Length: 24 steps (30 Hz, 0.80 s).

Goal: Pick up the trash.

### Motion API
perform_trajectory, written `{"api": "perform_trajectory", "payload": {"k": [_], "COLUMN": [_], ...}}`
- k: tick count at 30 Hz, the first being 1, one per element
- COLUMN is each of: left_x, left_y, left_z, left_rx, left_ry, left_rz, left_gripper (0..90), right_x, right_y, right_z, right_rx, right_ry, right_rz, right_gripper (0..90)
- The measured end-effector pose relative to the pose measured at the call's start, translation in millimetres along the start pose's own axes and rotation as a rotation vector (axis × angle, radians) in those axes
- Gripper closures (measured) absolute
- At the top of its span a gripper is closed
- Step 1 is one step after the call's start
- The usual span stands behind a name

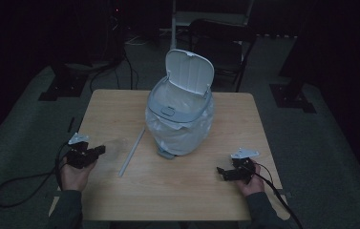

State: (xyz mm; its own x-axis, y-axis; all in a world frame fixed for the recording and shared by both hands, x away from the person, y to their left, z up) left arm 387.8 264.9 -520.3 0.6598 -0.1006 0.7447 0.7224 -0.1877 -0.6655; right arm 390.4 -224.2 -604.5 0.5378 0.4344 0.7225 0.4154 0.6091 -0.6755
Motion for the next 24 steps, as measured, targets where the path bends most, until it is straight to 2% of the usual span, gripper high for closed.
{"api": "perform_trajectory", "payload": {"k": [14,24], "left_x": [30.8,58.7], "left_y": [-11.4,-23.0], "left_z": [-8.3,-14.3], "left_rx": [0.001,-0.009], "left_ry": [0.031,0.061], "left_rz": [-0.077,-0.129], "left_gripper": [87.7,87.6], "right_x": [0.0,0.1], "right_y": [0.0,0.0], "right_z": [0.1,-0.1], "right_rx": [0.000,0.000], "right_ry": [0.002,-0.002], "right_rz": [0.000,-0.001], "right_gripper": [12.9,12.9]}}
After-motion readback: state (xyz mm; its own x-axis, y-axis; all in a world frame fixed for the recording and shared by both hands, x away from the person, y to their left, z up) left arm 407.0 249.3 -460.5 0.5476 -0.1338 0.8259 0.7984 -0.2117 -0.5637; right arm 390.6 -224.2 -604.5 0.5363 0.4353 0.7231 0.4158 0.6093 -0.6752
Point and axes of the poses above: each handheld gripper's, and its own axes: y roughly forward along the jaws, x roughly out of its top, z roughly to its left, the point moved 8 cm from there along y, roughly forward along the jaws, and after that the axes turned 12 degrees about x, right-handed, at the moved point
